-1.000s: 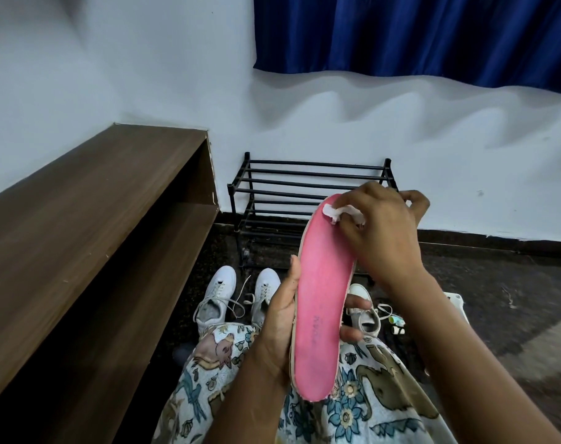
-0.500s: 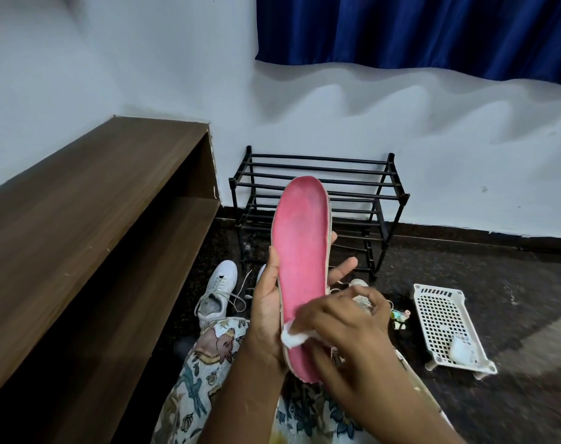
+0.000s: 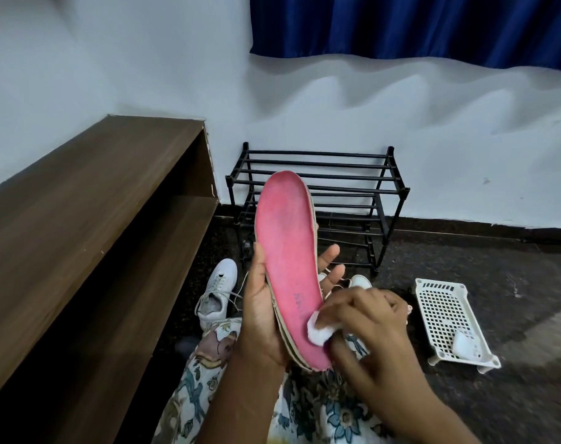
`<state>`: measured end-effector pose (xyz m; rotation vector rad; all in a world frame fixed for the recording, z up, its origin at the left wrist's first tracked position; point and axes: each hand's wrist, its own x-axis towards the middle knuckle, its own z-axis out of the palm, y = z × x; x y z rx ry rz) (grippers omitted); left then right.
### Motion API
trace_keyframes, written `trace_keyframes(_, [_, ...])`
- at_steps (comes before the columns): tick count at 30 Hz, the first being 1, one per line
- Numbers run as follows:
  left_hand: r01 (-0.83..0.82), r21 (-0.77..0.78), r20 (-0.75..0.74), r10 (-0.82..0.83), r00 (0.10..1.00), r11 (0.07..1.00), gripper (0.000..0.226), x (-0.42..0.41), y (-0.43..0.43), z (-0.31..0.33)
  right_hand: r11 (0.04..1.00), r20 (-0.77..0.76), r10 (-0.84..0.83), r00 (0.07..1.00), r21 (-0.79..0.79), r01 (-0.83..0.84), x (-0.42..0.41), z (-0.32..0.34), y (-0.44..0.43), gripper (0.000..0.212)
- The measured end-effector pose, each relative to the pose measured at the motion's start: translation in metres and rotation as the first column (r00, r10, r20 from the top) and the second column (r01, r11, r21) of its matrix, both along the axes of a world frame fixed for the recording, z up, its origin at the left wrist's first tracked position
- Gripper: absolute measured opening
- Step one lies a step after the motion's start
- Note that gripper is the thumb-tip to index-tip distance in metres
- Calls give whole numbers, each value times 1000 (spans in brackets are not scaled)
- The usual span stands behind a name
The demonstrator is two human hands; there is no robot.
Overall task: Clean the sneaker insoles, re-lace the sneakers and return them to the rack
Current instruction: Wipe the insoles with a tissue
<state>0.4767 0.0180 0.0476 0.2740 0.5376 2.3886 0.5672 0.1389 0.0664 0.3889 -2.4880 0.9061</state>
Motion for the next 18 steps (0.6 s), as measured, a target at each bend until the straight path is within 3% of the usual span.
trace_keyframes(2, [-18, 45, 62, 16, 998, 999, 53, 2, -3, 11, 955, 68, 22, 997, -296, 0, -12, 7, 4, 18])
trace_keyframes(5, [-214, -76, -29, 213, 977, 974, 61, -15, -3, 26, 704, 310, 159, 937, -701, 112, -38, 15, 14, 14])
trace_keyframes(8, [-328, -189, -28, 329, 944, 926, 46, -45, 7, 39, 423, 484, 410, 773, -852, 310, -76, 15, 23, 17])
trace_keyframes(10, [-380, -280, -2, 396, 918, 881, 39, -71, 16, 39, 261, 466, 544, 698, -884, 387, -107, 10, 29, 41])
trace_keyframes(12, [-435, -363, -30, 457, 889, 824, 43, -98, 26, 25, 279, 465, 581, 668, -885, 373, -137, -3, 34, 43])
trace_keyframes(15, [-503, -459, -102, 519, 849, 732, 46, -135, 40, -16, 354, 524, 523, 672, -851, 388, -181, -43, 46, 19])
trace_keyframes(18, [-465, -548, -142, 471, 871, 695, 39, -159, 38, -71, 474, 620, 430, 656, -774, 421, -209, -103, 67, 22])
